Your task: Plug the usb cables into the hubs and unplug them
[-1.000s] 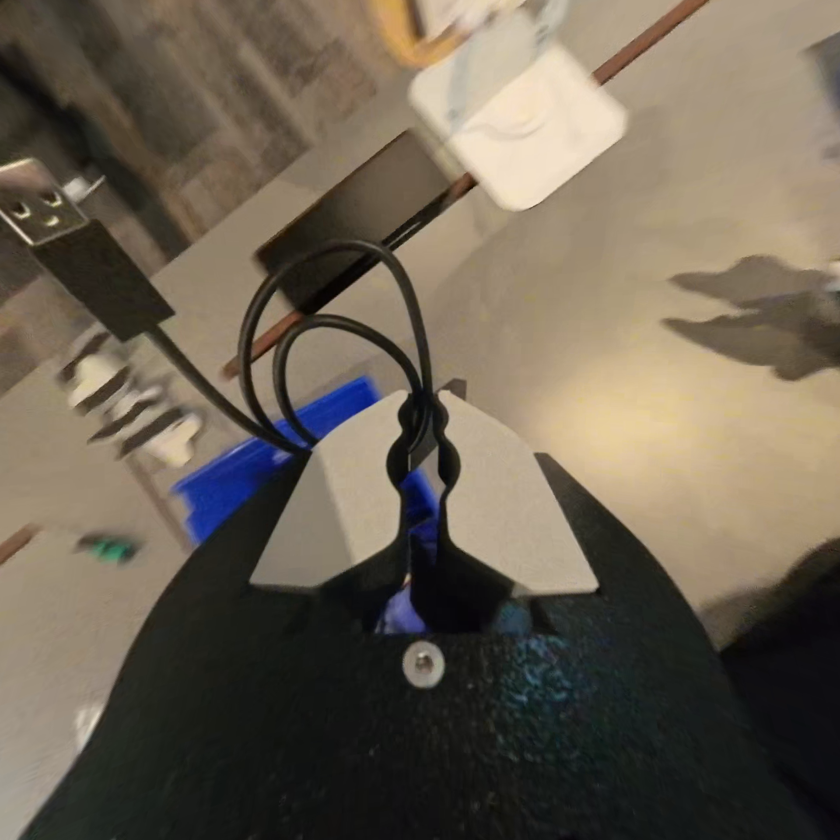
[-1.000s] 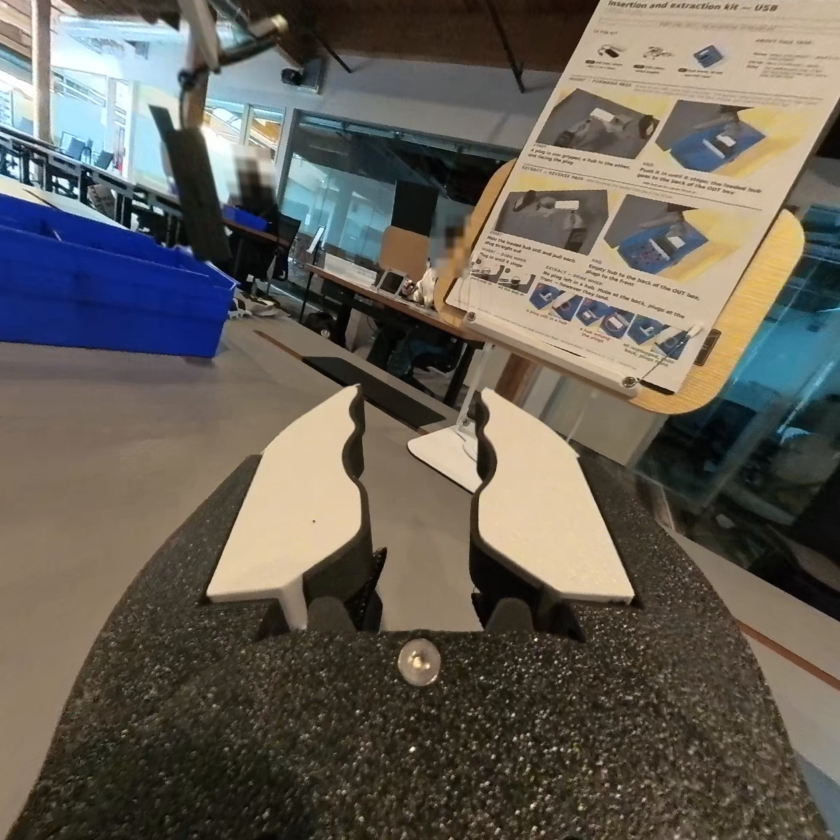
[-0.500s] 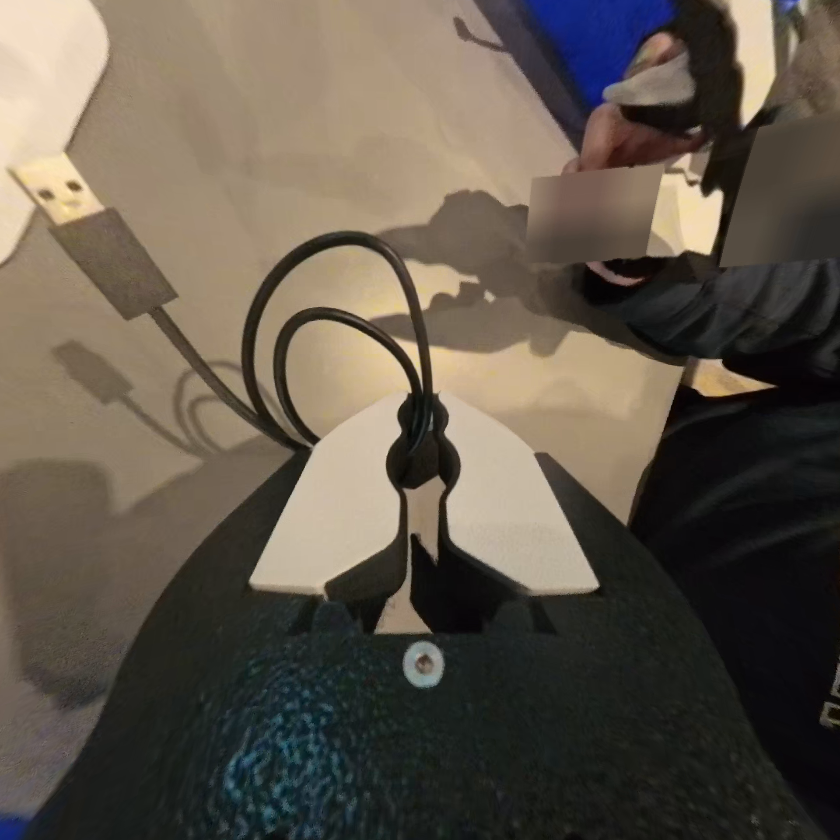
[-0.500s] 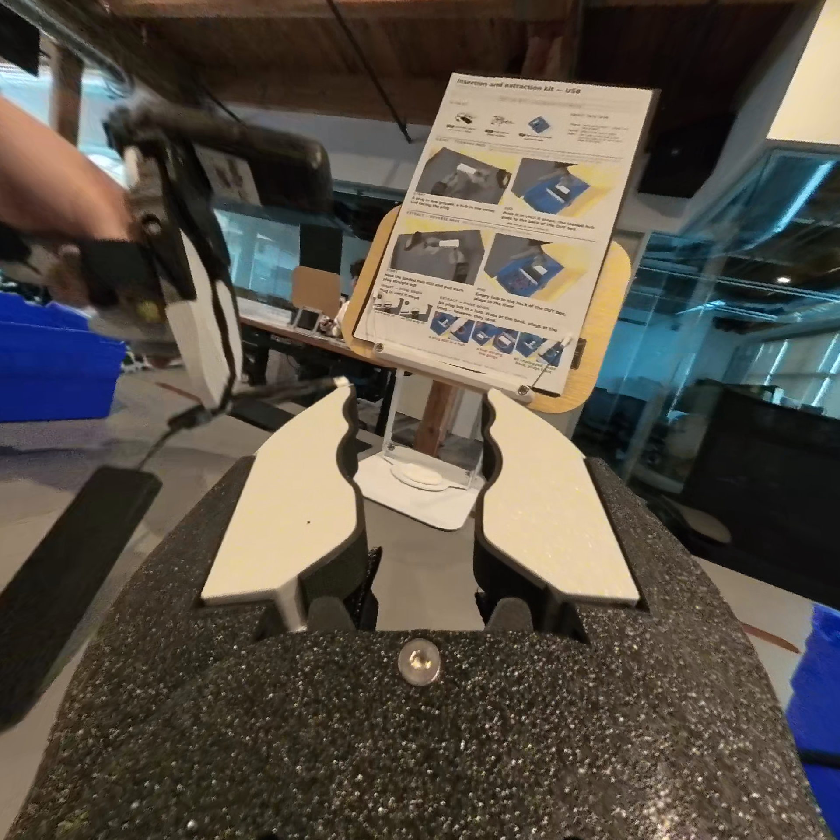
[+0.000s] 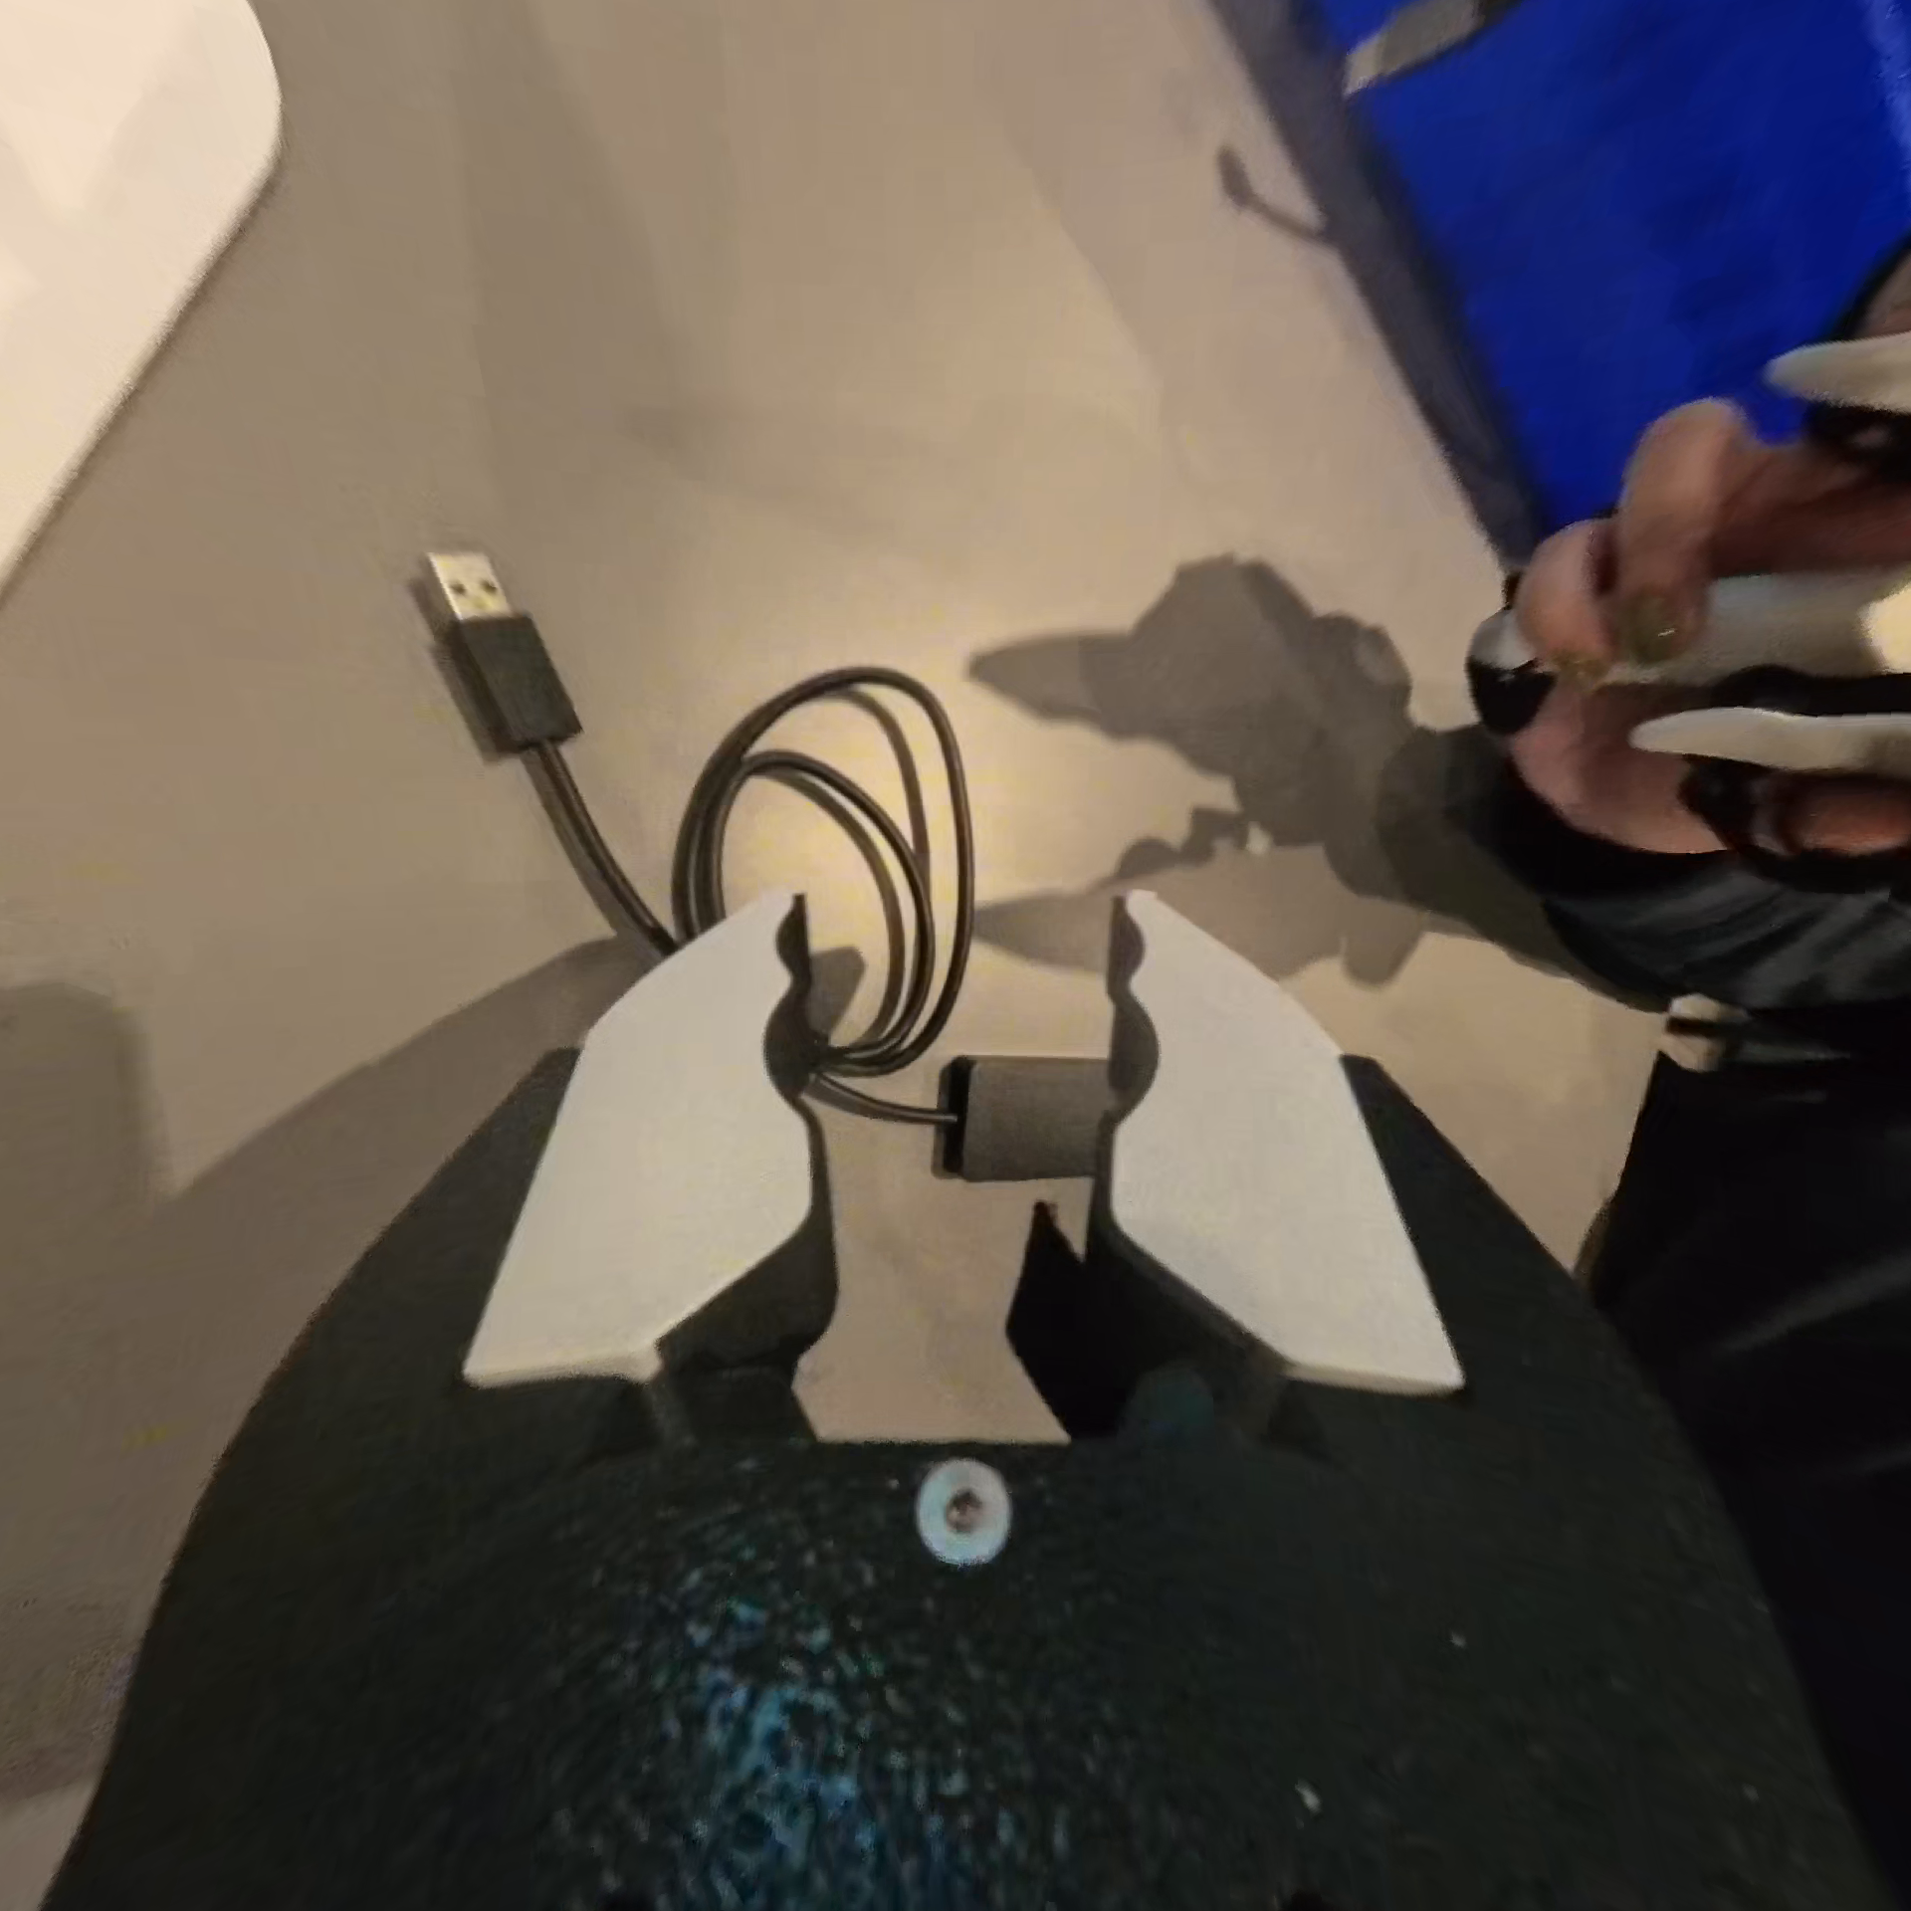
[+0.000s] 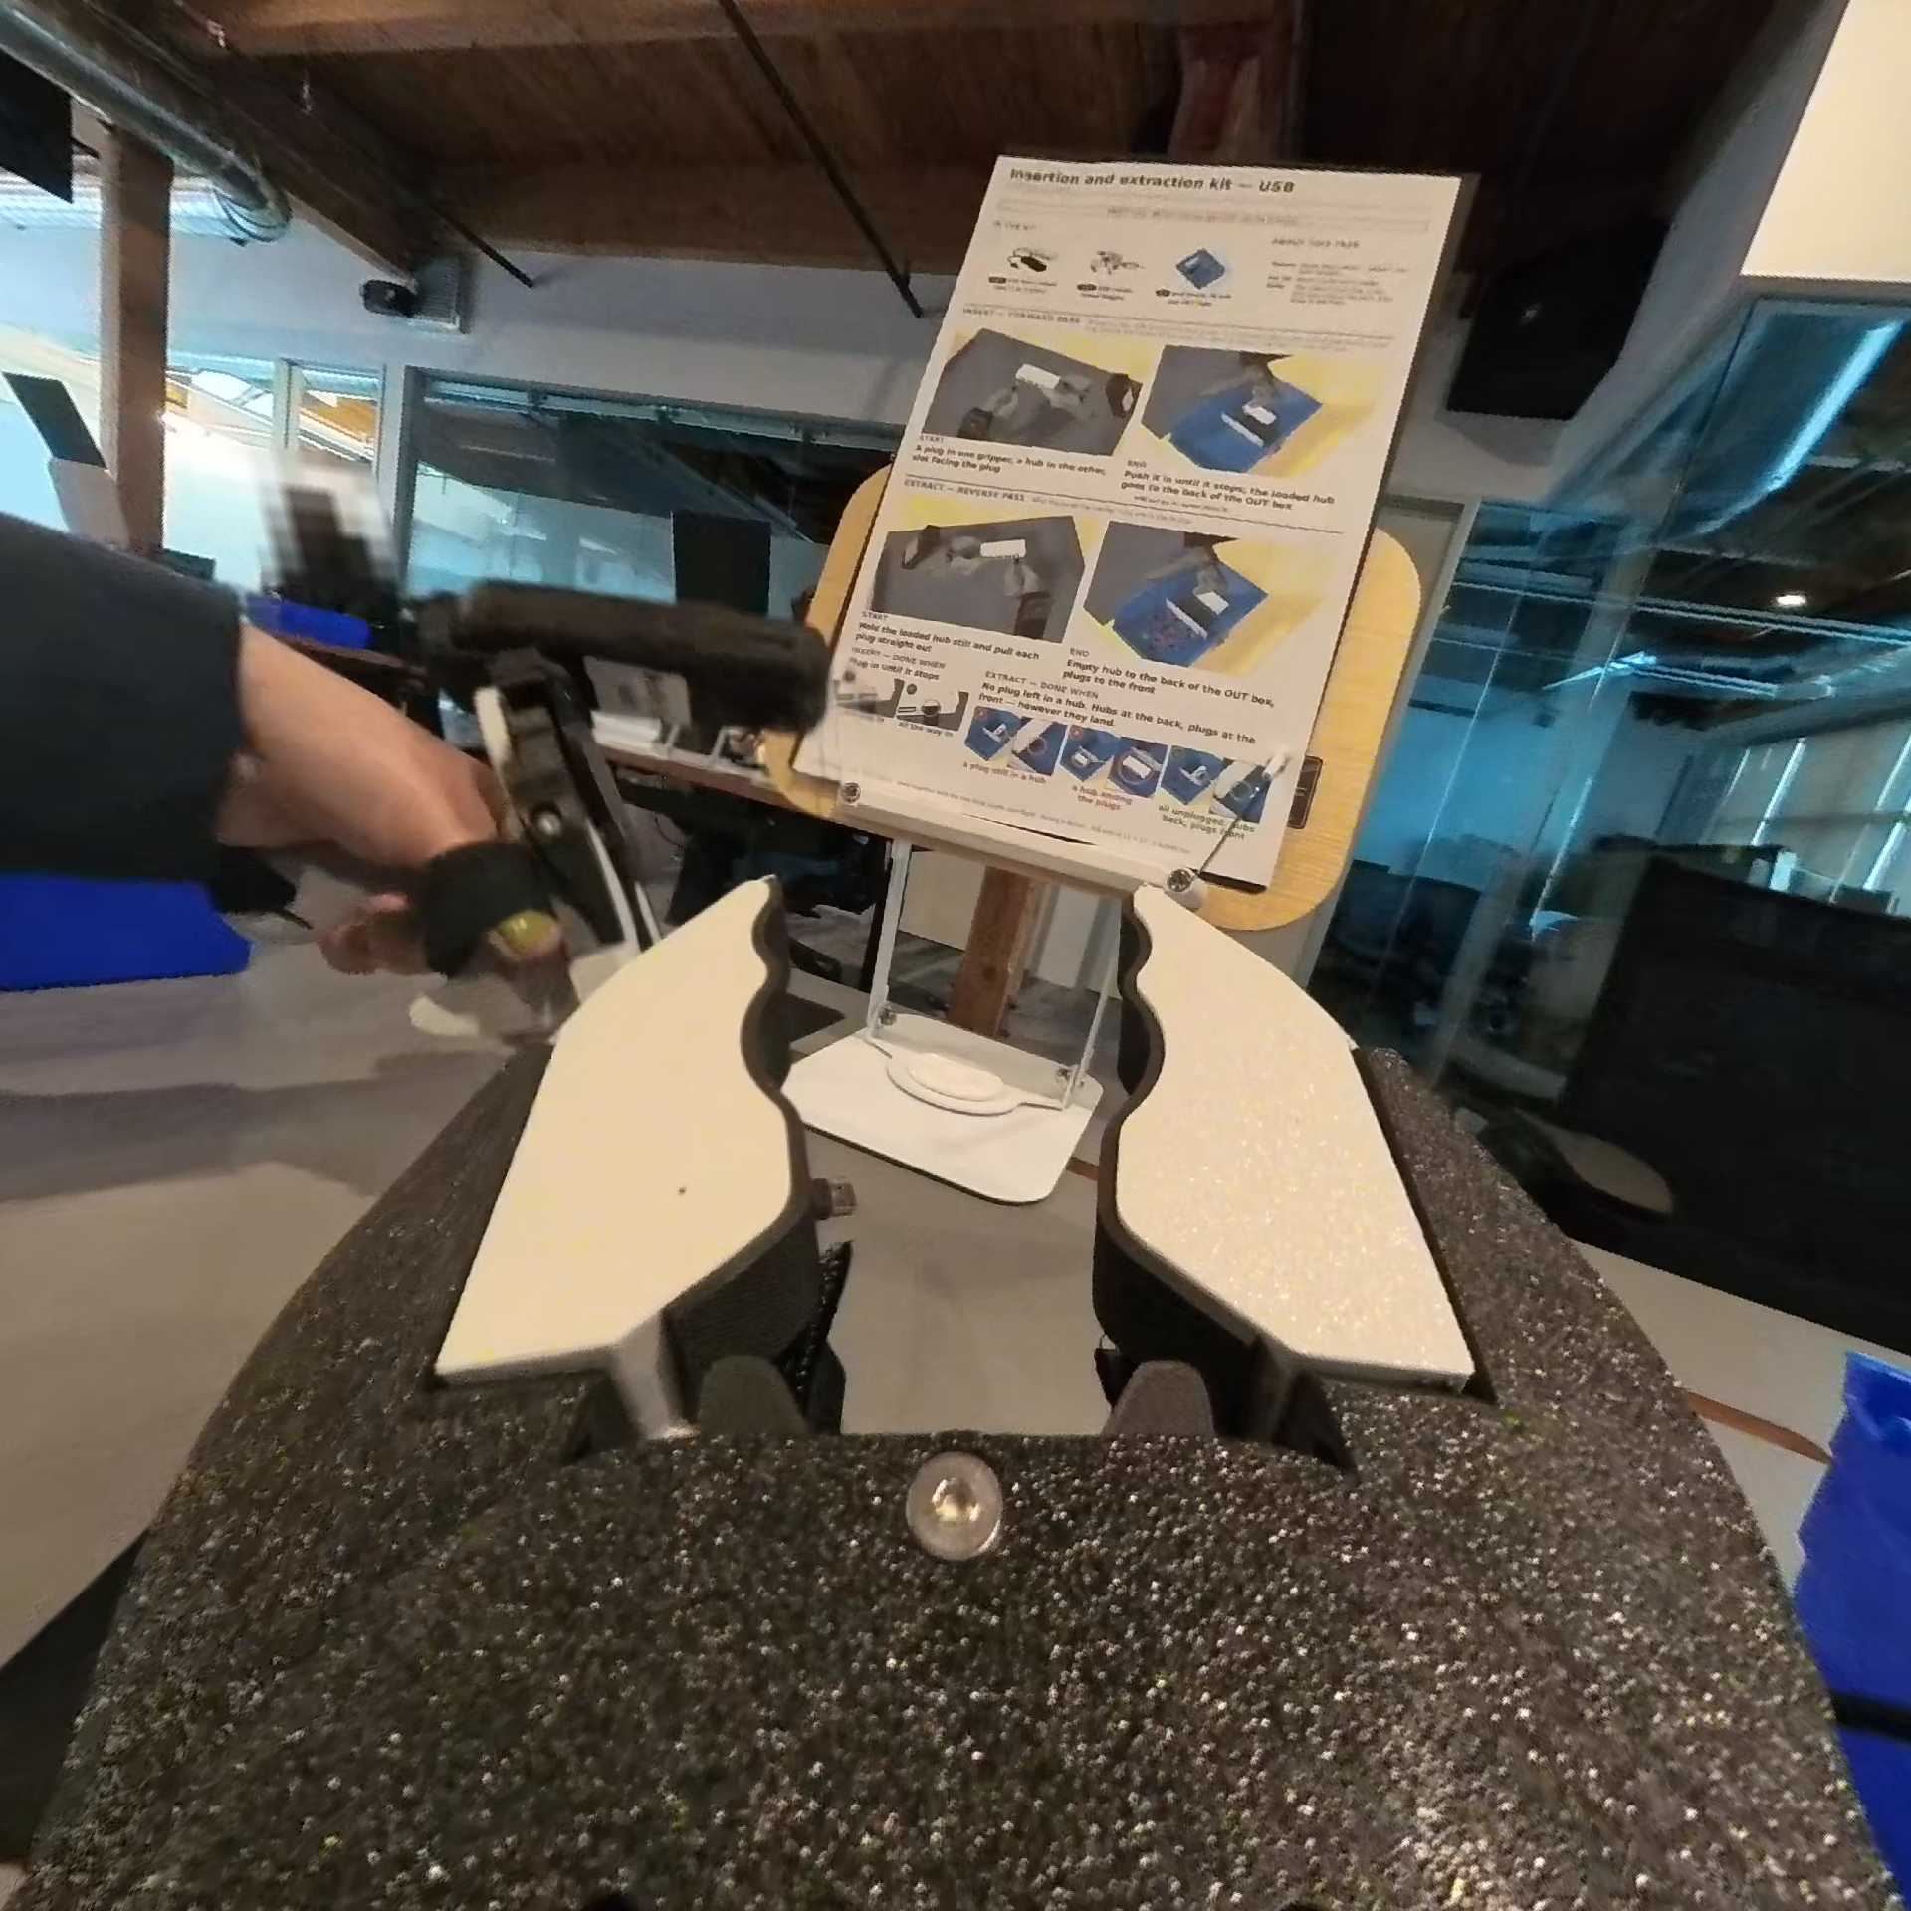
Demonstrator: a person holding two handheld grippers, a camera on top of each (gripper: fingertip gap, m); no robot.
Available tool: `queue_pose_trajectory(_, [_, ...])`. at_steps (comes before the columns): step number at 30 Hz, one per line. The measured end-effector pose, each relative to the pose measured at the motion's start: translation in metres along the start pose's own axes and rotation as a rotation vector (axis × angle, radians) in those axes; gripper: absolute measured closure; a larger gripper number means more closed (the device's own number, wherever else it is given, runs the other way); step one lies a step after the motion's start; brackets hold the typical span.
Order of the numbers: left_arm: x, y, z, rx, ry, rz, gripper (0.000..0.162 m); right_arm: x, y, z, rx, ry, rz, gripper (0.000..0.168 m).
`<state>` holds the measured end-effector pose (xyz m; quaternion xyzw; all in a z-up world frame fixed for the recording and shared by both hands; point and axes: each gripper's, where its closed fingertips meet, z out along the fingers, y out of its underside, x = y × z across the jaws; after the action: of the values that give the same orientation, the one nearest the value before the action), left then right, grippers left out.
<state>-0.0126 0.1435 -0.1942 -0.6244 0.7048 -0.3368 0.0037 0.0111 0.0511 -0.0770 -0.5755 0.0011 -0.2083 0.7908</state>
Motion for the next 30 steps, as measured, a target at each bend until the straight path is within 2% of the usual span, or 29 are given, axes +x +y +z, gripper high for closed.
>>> queue_pose_trajectory(4, [0.015, 0.006, -0.041, 0.108, -0.090, 0.142, 0.085, -0.001, 0.002, 0.000, -0.008, -0.008, 0.009, 0.105])
queue_pose_trajectory(8, [0.028, 0.045, -0.116, 0.145, -0.270, 0.299, 0.083, -0.004, 0.002, 0.000, -0.008, -0.022, 0.011, 0.104])
queue_pose_trajectory(10, [0.029, 0.072, -0.166, 0.164, -0.385, 0.325, 0.086, -0.008, 0.005, 0.002, -0.020, -0.032, -0.004, 0.104])
queue_pose_trajectory(14, [0.006, 0.140, -0.264, 0.153, -0.656, 0.244, 0.078, -0.015, 0.011, 0.003, -0.044, -0.051, -0.020, 0.104])
queue_pose_trajectory(17, [-0.016, 0.203, -0.307, 0.072, -0.757, 0.161, 0.083, -0.017, 0.016, 0.005, -0.063, -0.055, -0.033, 0.104])
queue_pose_trajectory(21, [-0.050, 0.285, -0.313, -0.092, -0.782, 0.038, 0.083, -0.018, 0.027, 0.008, -0.101, -0.058, -0.039, 0.105])
queue_pose_trajectory(24, [-0.062, 0.338, -0.288, -0.231, -0.658, -0.037, 0.084, -0.021, 0.039, 0.011, -0.139, -0.064, -0.057, 0.105])
queue_pose_trajectory(27, [-0.053, 0.366, -0.264, -0.278, -0.459, -0.094, 0.092, -0.024, 0.046, 0.012, -0.165, -0.070, -0.083, 0.106])
queue_pose_trajectory(30, [-0.034, 0.373, -0.251, -0.277, -0.284, -0.128, 0.100, -0.025, 0.049, 0.013, -0.178, -0.071, -0.106, 0.107])
